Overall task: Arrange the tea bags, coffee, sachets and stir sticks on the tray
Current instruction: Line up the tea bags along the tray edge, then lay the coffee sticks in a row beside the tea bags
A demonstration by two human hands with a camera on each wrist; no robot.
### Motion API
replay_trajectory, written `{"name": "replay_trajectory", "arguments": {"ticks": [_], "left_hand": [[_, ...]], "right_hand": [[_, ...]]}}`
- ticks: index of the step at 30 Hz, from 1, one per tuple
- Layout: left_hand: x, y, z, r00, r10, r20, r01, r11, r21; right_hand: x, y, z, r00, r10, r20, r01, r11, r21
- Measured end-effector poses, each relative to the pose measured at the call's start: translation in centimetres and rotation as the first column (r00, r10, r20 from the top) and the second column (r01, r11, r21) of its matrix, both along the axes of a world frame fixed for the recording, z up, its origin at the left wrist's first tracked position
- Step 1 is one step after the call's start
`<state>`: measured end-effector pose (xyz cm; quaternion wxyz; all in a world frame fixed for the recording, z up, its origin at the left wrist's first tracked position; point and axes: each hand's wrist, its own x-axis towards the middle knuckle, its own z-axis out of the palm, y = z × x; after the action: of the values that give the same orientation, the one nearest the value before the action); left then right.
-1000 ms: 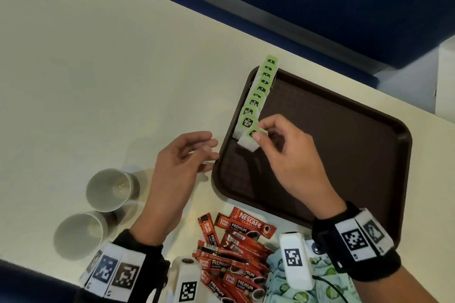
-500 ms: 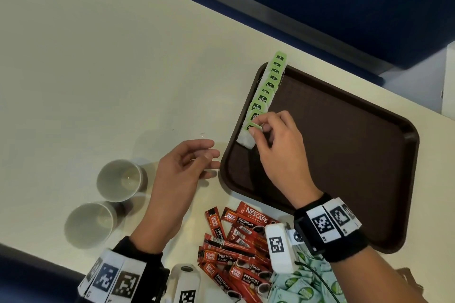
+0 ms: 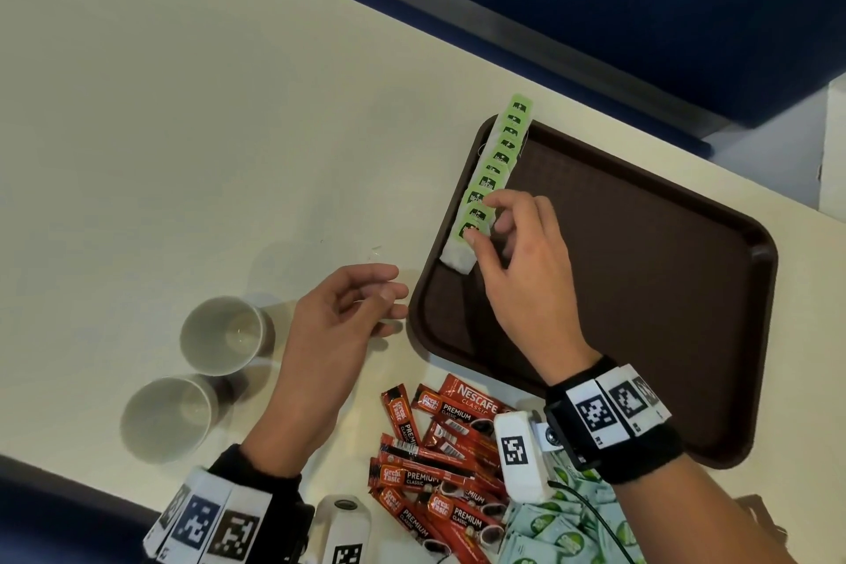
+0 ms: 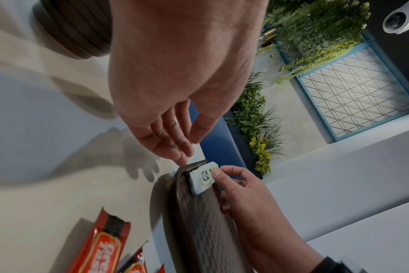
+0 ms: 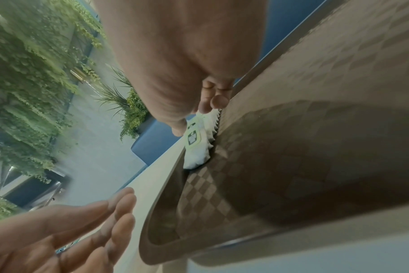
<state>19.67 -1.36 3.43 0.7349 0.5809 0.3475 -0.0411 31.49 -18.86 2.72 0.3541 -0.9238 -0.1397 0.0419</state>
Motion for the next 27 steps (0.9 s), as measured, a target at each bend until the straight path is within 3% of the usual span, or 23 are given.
{"name": "replay_trajectory", "arguments": {"ticks": [9, 15, 20, 23, 27], "left_hand": [[-0.4, -0.4, 0.1, 0.996, -0.087, -0.013, 0.087, 0.994, 0.061], [-2.0, -0.6, 0.9, 0.981, -0.193, -0.034, 0.196, 0.977, 0.089], [-4.1, -0.7, 1.1, 0.939, -0.340, -0.052, 0.342, 0.905, 0.253], [-5.7, -0.8, 1.3, 0.852, -0.518, -0.080, 0.505, 0.769, 0.392], [-7.9, -1.4, 1.2, 0.607, -0.780, -0.149, 0.694, 0.430, 0.578]], "right_hand": [[-1.2, -2.2, 2.4, 0.994, -0.110, -0.014, 0.111, 0.992, 0.067], [-6.0, -5.0, 4.7, 0.976, -0.208, -0.063, 0.212, 0.975, 0.062], [-11.2, -6.9, 5.9, 0.964, -0.226, -0.138, 0.228, 0.974, -0.006], [-14.7, -7.3, 6.1, 0.953, -0.177, -0.247, 0.160, 0.983, -0.084], [-18.3, -7.6, 5.7, 0.902, -0.117, -0.415, 0.045, 0.983, -0.179]]}}
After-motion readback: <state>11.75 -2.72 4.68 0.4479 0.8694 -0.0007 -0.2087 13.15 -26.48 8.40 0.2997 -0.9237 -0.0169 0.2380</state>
